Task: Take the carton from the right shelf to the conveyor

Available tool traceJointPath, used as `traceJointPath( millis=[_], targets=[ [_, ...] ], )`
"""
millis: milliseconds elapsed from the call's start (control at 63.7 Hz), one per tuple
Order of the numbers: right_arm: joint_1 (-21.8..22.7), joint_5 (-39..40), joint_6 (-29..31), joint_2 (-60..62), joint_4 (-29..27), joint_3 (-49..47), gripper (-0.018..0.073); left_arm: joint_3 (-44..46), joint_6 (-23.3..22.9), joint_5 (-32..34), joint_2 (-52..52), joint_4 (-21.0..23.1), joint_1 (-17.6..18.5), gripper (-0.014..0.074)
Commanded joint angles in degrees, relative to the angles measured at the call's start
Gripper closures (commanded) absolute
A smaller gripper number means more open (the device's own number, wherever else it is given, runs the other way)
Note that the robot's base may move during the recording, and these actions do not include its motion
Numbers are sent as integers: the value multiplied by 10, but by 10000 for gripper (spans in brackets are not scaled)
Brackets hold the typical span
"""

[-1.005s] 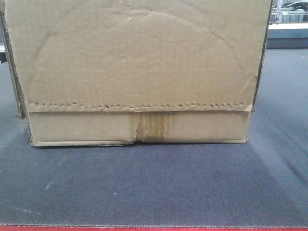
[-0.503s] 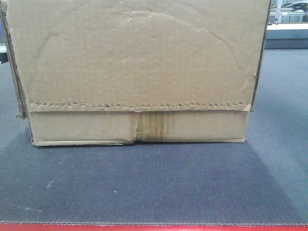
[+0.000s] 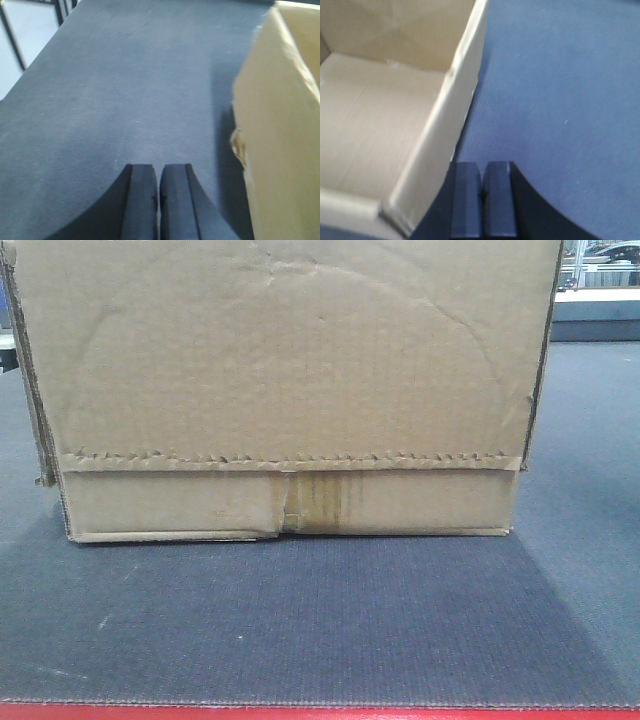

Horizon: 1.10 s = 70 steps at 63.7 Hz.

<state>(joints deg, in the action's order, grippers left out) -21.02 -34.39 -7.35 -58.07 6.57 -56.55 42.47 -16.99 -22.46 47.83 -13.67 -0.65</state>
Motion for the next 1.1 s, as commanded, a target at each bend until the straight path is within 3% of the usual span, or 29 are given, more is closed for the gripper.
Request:
traceJointPath(
  millis=[0, 157, 330, 597, 1084],
  targets=[
    [0, 89, -1, 46, 11, 72, 627, -57, 23, 73, -50, 3, -1, 581],
    [0, 234, -1, 120, 18, 191, 627, -141, 50, 145, -148, -6, -1, 581],
    [0, 344, -1, 183, 29, 263, 627, -177, 50, 158, -222, -25, -1, 581],
    [0, 366, -1, 214, 29, 270, 627, -180, 50, 158, -276, -36, -1, 581],
    [0, 366, -1, 214, 29, 270, 627, -180, 50, 158, -277, -36, -1, 582]
  ],
)
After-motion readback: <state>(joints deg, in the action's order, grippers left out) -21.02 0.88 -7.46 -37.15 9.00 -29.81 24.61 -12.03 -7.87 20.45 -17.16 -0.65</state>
